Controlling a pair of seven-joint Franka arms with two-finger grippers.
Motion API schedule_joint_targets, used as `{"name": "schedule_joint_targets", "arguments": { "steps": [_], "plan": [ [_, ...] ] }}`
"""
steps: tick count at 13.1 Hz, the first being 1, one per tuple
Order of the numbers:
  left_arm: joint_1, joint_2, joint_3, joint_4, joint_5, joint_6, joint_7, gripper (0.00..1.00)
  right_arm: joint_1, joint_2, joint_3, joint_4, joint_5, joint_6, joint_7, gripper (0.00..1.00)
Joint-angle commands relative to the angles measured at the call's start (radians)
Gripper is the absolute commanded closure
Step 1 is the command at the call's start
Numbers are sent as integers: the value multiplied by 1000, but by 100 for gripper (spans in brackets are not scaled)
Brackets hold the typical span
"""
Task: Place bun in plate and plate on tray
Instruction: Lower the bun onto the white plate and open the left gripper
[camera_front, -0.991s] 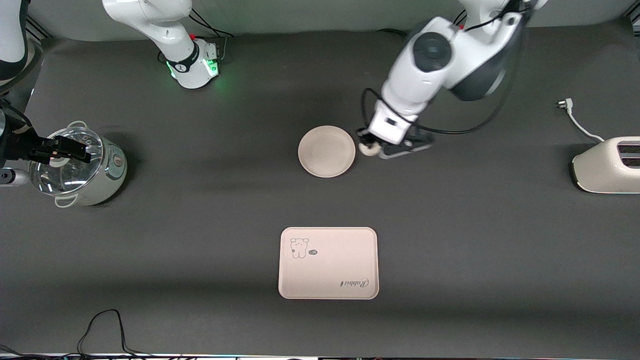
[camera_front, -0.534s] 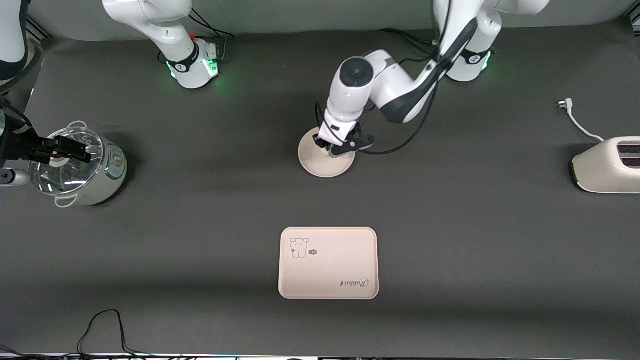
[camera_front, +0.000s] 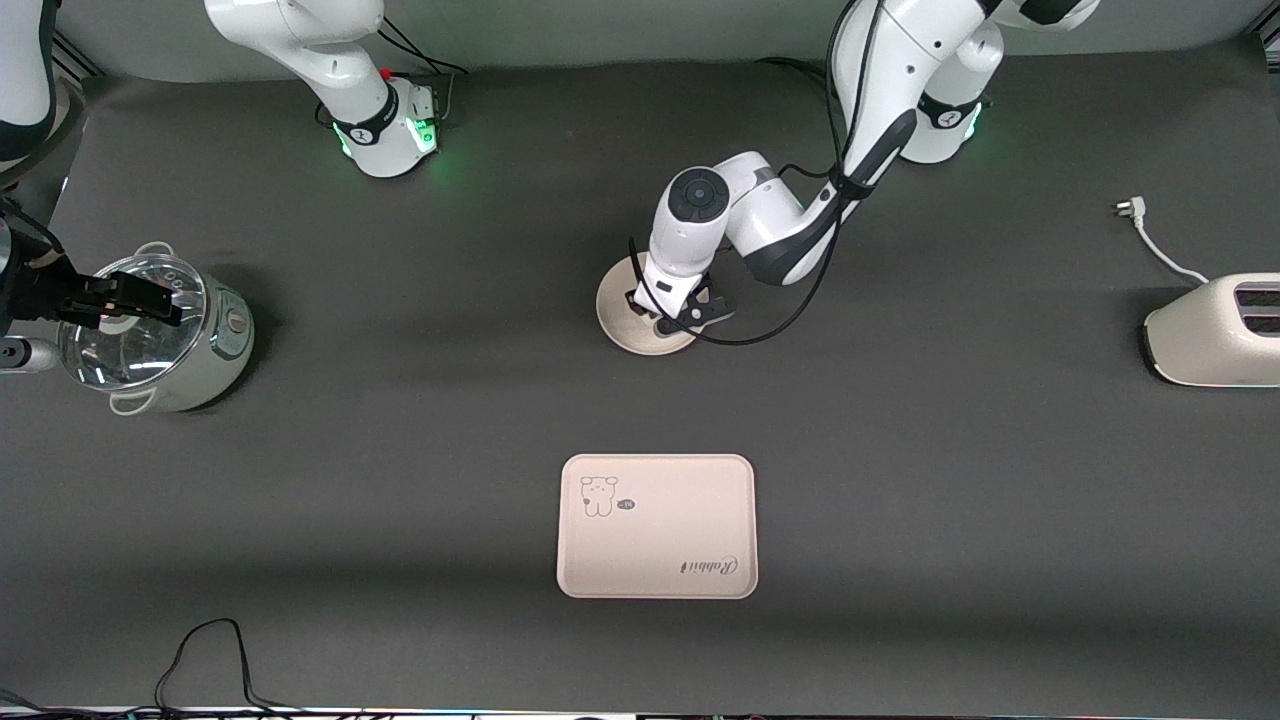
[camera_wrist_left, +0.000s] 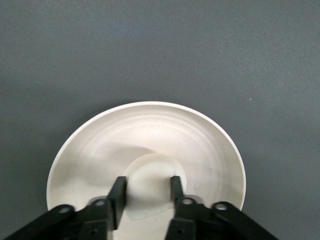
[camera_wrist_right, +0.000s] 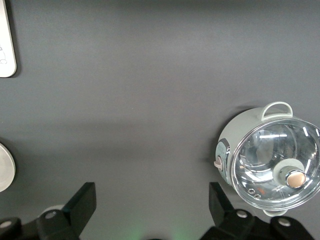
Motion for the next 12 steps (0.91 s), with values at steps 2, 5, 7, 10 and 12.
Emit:
{"name": "schedule_joint_targets", "arguments": {
  "steps": [2, 5, 7, 10, 12],
  "plan": [
    [-8, -17, 12, 12, 23, -19, -30, 0, -1, -2, -5, -2, 10, 3, -23, 0],
    [18, -53, 10, 19, 21, -56, -23, 0, 1, -2, -4, -3, 10, 3, -23, 0],
    [56, -118, 9, 35, 21, -138, 31, 0, 4, -4, -4, -10, 10, 3, -23, 0],
    [166, -230, 15, 42, 11, -243, 182, 0, 7, -13, 5, -20, 19, 3, -23, 0],
    [287, -293, 12, 51, -32, -306, 331, 0, 26, -21, 7, -25, 61, 1, -20, 0]
  ]
}}
